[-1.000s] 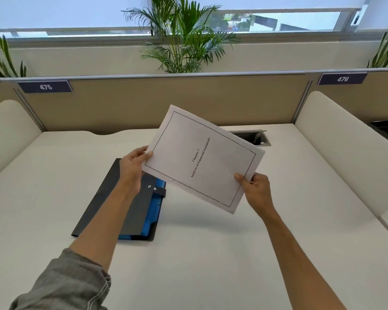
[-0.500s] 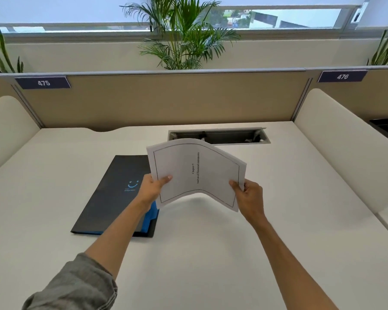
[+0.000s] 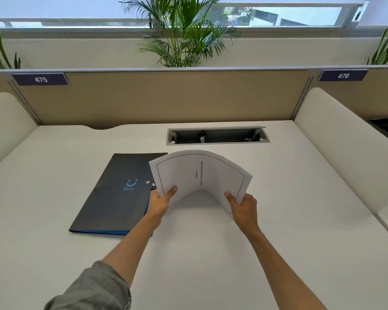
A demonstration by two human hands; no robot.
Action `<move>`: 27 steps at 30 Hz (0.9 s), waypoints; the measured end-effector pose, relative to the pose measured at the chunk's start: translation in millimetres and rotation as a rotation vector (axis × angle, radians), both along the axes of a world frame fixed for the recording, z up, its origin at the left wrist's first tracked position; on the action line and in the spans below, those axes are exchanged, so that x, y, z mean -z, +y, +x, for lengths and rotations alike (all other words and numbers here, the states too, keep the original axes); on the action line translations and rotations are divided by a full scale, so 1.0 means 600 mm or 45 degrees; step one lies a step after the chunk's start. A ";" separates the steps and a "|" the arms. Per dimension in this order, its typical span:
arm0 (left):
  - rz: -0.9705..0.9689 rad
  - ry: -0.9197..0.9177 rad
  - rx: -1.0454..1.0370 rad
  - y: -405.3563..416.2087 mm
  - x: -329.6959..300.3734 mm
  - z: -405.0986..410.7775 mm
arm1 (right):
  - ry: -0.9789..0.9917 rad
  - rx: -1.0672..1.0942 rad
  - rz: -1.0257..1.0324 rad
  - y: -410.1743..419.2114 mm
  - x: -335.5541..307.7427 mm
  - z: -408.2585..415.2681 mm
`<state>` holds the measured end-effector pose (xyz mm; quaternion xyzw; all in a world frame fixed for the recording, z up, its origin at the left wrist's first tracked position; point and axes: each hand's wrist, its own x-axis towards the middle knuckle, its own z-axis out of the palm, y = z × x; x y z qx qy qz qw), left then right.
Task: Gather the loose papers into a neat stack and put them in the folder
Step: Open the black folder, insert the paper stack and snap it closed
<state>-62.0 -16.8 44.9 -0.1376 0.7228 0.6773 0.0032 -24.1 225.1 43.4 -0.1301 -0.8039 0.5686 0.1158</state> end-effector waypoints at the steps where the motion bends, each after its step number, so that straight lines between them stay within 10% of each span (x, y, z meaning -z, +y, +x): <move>1: -0.014 -0.009 -0.002 0.000 0.001 -0.001 | -0.005 0.003 -0.005 0.001 0.002 0.001; 11: -0.193 0.149 0.078 -0.023 -0.039 -0.033 | 0.220 0.110 -0.159 0.033 -0.061 -0.018; 18: -0.421 0.290 0.292 -0.042 -0.103 -0.065 | 0.465 0.152 0.391 0.067 -0.146 -0.052; 23: -0.484 0.317 0.473 -0.041 -0.158 -0.082 | 0.317 -0.192 0.732 0.070 -0.204 -0.075; 27: -0.584 0.320 0.581 -0.031 -0.197 -0.093 | 0.186 -0.558 0.514 0.055 -0.231 -0.091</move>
